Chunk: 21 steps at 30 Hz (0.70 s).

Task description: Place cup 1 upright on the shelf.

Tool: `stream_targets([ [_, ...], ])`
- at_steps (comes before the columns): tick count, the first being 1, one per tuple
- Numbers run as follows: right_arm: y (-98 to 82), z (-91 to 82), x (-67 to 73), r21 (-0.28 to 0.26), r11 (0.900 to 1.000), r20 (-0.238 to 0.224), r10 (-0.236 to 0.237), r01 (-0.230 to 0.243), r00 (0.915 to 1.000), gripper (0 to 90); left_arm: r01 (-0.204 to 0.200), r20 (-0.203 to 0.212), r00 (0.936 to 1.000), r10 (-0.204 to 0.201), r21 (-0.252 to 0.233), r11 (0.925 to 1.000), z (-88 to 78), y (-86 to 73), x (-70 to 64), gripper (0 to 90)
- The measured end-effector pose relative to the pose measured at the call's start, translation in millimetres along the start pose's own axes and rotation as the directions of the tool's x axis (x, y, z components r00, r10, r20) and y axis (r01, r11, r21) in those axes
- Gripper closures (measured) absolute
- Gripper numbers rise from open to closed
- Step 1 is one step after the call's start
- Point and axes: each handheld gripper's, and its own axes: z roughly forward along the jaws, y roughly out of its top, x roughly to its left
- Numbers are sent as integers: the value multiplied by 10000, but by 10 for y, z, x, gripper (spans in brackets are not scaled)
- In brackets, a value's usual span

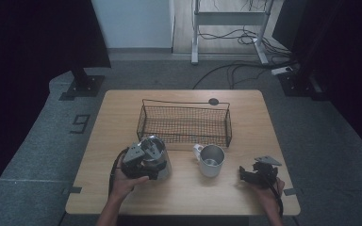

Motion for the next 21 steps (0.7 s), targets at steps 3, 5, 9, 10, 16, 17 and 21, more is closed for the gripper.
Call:
stream_targets([
  [3, 0, 0, 0, 1, 10000, -2, -2, 2, 10000, 93, -9, -47, 10000, 9, -27, 10000, -12, 7, 2, 39],
  [5, 0, 0, 0, 0, 10000, -1, -1, 1, 10000, 93, -14, -59, 10000, 14, -38, 10000, -22, 13, 0, 39],
  [9, 0, 0, 0, 0, 10000, -2, -3, 3, 10000, 93, -61, -74, 10000, 60, -102, 9999, -46, 33, -2, 39],
  [10, 0, -1, -1, 5, 10000, -4, -5, 5, 10000, 93, -66, -84, 9999, 65, -123, 9999, -52, 39, -1, 40],
  [16, 0, 0, 0, 1, 10000, 0, -3, 3, 10000, 93, -35, -115, 9999, 32, -229, 9997, -94, 71, 18, 40],
  [17, 0, -1, -1, 6, 10000, -3, -4, 4, 10000, 93, -23, -127, 9999, 20, -243, 9997, -101, 77, 21, 40],
  [21, 0, 0, -1, 3, 10000, -3, -2, 2, 10000, 94, 11, -112, 9999, -15, -323, 9995, -137, 115, 37, 40],
])
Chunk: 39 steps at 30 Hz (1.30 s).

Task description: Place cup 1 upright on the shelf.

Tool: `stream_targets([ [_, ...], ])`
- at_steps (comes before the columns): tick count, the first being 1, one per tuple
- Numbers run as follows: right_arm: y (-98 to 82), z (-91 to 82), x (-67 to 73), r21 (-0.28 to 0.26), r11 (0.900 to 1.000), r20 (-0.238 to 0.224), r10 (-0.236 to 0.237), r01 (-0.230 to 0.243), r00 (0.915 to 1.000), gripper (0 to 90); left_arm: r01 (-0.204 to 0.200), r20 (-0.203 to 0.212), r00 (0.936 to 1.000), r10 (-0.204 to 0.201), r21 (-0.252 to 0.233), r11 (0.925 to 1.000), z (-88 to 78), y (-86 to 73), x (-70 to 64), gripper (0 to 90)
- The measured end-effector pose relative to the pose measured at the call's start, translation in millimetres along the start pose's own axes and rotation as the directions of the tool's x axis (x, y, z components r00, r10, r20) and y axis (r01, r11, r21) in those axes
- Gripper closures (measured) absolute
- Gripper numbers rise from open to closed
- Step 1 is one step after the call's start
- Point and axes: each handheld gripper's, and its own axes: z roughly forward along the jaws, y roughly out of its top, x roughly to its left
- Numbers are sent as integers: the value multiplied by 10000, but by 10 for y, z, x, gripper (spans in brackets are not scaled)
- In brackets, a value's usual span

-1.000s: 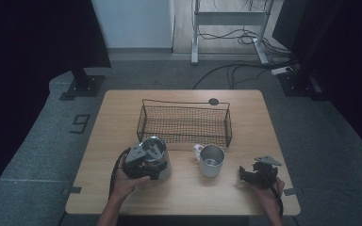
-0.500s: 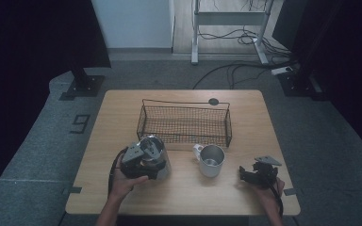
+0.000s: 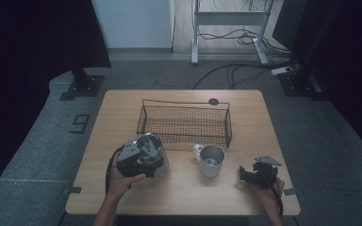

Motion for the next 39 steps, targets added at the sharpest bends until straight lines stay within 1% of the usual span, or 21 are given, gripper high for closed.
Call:
stream_targets([
  [3, 0, 0, 0, -3, 10000, 3, 3, -3, 10000, 94, -98, -114, 9999, 97, -19, 10000, -30, 57, 5, 40],
  [10, 0, 0, 0, 0, 10000, -2, 1, -1, 10000, 94, -244, -217, 9995, 239, -209, 9995, -101, 192, 12, 40],
  [18, 1, 1, -2, 1, 10000, 21, 34, -34, 10000, 95, -196, -152, 9997, 191, -348, 9992, -133, 319, 39, 40],
  [20, 4, 2, -4, 15, 10000, 42, 32, -32, 10000, 95, -218, -111, 9997, 214, -362, 9991, -132, 346, 42, 40],
  [29, 6, 3, -7, 3, 10000, 77, 56, -56, 10000, 100, -312, -327, 9990, 304, -253, 9992, -93, 430, 74, 40],
  [31, 6, 3, -7, -4, 10000, 80, 65, -65, 9999, 101, -236, -336, 9992, 226, -278, 9993, -92, 448, 78, 40],
  [33, 6, 3, -7, -7, 10000, 87, 71, -71, 9999, 101, -104, -206, 9997, 97, -302, 9995, -88, 472, 89, 40],
  [34, 6, 3, -7, -5, 10000, 89, 71, -71, 9999, 101, -110, -205, 9997, 104, -294, 9995, -84, 482, 90, 40],
  [37, 5, 3, -7, -8, 10000, 90, 72, -72, 9999, 102, -166, -381, 9991, 157, -235, 9996, -70, 524, 95, 40],
  [39, 5, 3, -7, -10, 10000, 92, 74, -74, 9999, 102, -135, -371, 9992, 126, -244, 9996, -63, 548, 106, 40],
])
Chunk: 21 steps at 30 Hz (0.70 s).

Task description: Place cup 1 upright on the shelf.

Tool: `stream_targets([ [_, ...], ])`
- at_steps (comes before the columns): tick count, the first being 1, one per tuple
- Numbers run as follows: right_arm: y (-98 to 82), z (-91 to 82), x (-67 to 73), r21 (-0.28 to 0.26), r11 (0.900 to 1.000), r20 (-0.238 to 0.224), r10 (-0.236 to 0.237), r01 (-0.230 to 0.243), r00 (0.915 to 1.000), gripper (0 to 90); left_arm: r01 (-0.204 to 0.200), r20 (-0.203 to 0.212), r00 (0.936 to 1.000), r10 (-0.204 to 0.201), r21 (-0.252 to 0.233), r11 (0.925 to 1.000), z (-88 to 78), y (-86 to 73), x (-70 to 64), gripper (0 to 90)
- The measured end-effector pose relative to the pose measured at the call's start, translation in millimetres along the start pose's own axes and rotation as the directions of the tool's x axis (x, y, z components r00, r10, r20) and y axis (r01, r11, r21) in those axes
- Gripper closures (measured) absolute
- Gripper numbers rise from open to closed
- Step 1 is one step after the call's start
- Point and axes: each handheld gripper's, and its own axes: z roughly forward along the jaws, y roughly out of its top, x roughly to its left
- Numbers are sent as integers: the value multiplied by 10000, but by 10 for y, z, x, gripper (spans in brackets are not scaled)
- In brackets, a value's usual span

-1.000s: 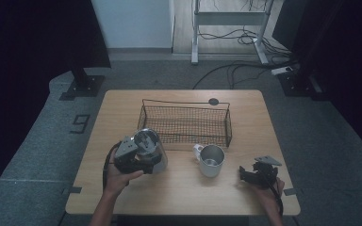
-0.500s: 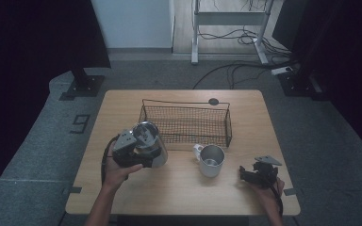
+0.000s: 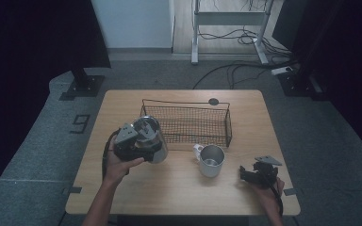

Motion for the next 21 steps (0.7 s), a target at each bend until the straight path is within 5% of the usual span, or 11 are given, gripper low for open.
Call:
stream_targets([
  [21, 0, 0, -1, -2, 10000, 4, -4, 4, 10000, 102, -87, 102, 9999, 88, -160, 9998, 62, 211, 40, 40],
])
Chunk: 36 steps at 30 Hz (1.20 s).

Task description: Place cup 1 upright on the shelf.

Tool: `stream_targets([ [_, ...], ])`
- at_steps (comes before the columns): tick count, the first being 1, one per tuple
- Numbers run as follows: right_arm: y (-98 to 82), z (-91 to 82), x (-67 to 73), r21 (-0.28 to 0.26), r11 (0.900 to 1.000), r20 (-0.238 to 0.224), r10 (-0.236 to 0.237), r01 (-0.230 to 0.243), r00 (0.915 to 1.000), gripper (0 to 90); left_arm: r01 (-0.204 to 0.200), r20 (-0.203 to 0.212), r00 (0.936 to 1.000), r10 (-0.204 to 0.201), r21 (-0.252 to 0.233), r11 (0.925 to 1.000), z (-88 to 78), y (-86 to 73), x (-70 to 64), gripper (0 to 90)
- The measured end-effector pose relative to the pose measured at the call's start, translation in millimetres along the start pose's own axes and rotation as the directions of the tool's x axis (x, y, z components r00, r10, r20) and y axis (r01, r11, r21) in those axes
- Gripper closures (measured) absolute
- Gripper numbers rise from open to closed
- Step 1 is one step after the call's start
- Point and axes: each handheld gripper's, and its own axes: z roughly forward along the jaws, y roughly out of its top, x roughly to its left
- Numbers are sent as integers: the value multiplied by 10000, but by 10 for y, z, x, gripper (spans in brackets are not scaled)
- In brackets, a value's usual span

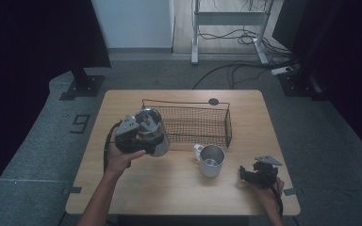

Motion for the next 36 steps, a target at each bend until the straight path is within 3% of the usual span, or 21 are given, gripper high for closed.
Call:
stream_targets([
  [19, 10, 10, 2, 15, 10000, 43, 54, -54, 10000, 101, 301, -199, 9993, -302, -35, 9995, 90, 98, 23, 40],
  [36, 13, 11, 1, 35, 10000, 40, 60, -60, 10000, 101, 239, -367, 9990, -238, 30, 9997, 193, 203, 68, 41],
])
